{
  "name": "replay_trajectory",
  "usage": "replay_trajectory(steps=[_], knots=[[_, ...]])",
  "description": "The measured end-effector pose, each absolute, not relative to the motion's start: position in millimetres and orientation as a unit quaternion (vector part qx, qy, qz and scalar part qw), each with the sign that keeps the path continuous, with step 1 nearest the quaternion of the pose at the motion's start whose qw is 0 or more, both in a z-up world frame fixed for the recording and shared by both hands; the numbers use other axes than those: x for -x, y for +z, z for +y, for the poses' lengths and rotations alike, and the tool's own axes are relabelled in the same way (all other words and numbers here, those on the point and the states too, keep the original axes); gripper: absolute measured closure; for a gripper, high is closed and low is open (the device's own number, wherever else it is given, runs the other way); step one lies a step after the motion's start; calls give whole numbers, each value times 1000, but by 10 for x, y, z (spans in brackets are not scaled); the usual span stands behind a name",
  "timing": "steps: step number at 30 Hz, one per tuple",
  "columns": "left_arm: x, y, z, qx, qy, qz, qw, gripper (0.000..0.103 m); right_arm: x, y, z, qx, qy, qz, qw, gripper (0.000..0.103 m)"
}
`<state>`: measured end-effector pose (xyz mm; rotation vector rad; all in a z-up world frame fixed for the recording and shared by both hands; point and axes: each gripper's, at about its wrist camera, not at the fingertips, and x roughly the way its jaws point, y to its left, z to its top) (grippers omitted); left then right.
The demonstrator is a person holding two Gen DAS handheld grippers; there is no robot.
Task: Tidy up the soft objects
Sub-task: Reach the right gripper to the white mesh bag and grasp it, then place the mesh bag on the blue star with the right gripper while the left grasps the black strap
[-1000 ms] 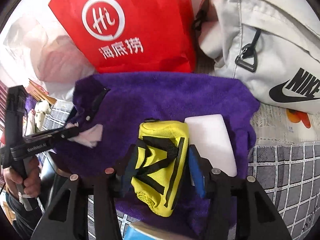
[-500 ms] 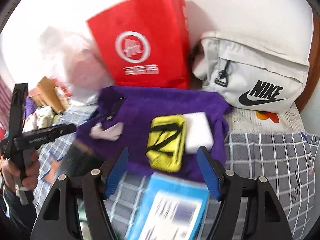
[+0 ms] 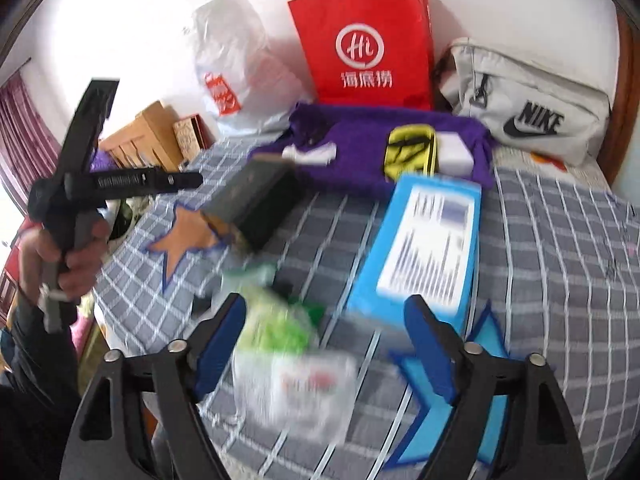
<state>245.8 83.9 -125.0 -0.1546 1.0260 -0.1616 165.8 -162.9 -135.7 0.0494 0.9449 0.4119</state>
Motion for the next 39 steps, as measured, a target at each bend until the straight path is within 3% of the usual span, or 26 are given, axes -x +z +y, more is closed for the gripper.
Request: replay_trajectory(steps=[11, 16, 18, 21, 30, 34, 39], knots=[[-2011, -1394, 777, 53, -93, 495, 862, 45, -1395, -1915, -1736, -37, 210, 463, 860, 23], [-2030, -1573, 790, 48, -85, 509, 855, 45, -1521, -2123, -1706, -48, 224, 483, 845, 50], [-2051, -1632, 820, 56, -83, 515, 851, 45, -1538, -2154, -1688, -51, 228, 487, 841, 72], [-2060, -1681, 843, 54, -78, 520, 849, 45, -1454, -2051, -1663, -47, 243, 467, 849, 85], [-1979, -1684, 818, 46, -78, 522, 848, 45, -1312, -1690, -1626, -16, 238, 419, 876, 90], [-1936, -1666, 794, 35, -77, 520, 850, 45, -1362, -1881, -1700, -13, 215, 465, 859, 85], [-1904, -1672, 786, 34, -79, 520, 850, 45, -1228, -1950, -1869, -58, 222, 463, 856, 92]])
